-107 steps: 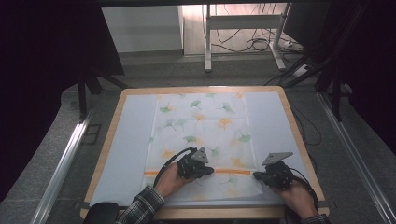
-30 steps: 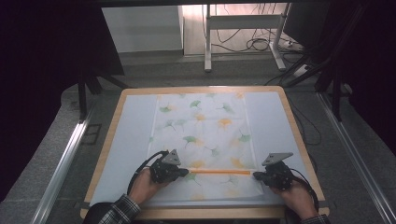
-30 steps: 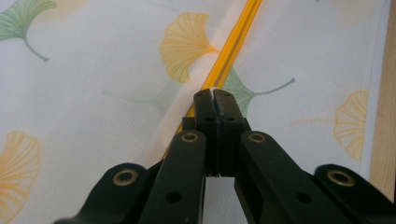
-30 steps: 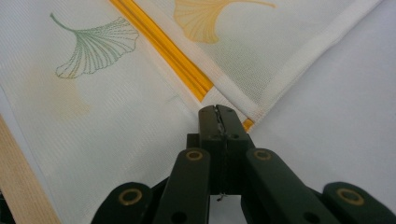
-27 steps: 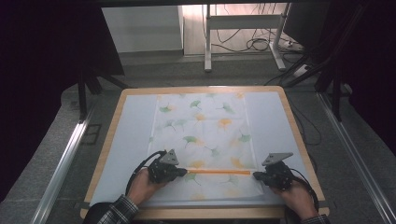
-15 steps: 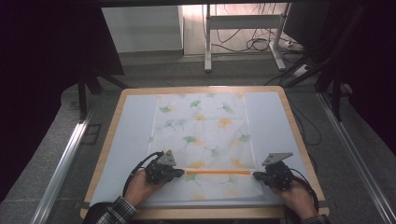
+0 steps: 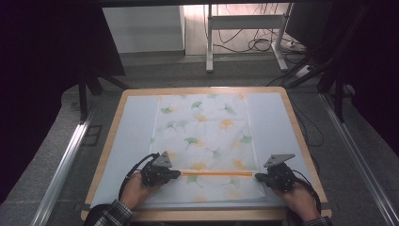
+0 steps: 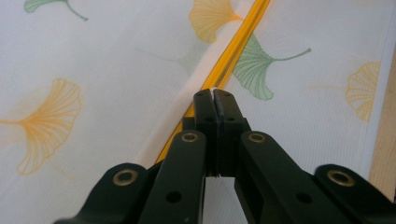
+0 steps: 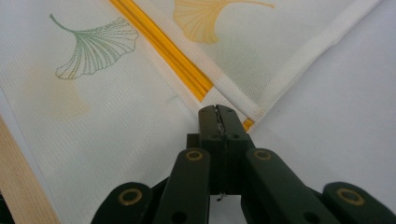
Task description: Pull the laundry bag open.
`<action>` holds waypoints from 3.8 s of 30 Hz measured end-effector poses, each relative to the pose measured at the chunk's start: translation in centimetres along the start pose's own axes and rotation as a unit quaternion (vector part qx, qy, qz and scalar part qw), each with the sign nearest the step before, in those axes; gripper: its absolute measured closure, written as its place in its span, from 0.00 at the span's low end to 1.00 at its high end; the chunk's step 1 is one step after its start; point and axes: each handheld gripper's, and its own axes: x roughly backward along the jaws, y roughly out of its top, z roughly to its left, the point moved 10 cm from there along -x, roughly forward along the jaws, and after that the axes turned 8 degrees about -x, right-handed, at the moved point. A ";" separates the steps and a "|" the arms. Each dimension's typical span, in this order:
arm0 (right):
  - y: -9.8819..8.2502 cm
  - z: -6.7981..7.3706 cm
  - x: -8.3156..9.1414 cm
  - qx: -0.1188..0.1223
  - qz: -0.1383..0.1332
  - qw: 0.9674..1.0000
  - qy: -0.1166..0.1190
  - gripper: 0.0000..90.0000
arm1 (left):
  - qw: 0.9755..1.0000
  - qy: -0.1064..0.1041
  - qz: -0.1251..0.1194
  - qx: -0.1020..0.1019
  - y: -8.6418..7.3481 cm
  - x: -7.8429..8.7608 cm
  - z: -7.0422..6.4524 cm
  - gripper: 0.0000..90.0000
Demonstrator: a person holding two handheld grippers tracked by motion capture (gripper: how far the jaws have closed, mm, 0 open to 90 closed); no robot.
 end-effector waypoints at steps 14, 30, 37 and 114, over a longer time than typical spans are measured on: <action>0.0 0.0 0.0 0.000 0.000 1.000 0.000 0.99 | 1.000 0.014 0.008 0.007 -1.0 1.0 0.5 1.00; 0.0 0.0 0.0 -0.001 0.000 1.000 0.001 0.99 | 0.999 0.018 0.007 0.034 -3.0 2.6 1.2 1.00; 0.0 0.0 0.0 -0.001 0.000 1.000 0.001 0.99 | 0.999 0.030 0.011 0.044 -4.1 3.4 1.6 1.00; 0.0 0.0 0.0 0.002 0.001 1.000 -0.001 0.99 | 0.992 0.063 0.015 0.105 -9.1 6.6 3.8 1.00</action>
